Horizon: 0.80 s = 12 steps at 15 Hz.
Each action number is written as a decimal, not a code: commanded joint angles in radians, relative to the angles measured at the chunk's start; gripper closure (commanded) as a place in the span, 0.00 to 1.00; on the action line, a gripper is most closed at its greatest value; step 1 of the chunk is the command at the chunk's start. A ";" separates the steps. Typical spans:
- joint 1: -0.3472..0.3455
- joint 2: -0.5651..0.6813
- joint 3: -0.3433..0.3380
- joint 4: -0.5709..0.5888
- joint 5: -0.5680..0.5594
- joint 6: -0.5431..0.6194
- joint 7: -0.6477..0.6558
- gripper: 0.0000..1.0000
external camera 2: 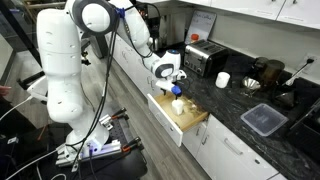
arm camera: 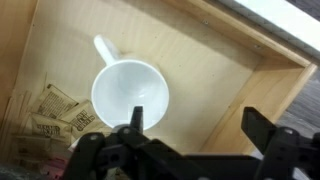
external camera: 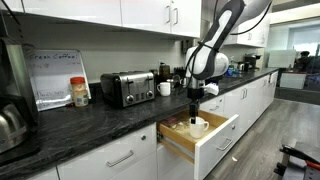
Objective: Open the drawer then remove the cup from the drawer
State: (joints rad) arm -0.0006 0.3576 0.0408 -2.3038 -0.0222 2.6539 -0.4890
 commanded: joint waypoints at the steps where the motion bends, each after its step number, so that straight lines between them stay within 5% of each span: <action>1: -0.029 0.016 0.009 -0.015 -0.049 0.065 0.012 0.00; 12: -0.063 0.111 0.012 -0.018 -0.097 0.183 0.014 0.00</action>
State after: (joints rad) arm -0.0366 0.4417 0.0405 -2.3149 -0.0823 2.7885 -0.4875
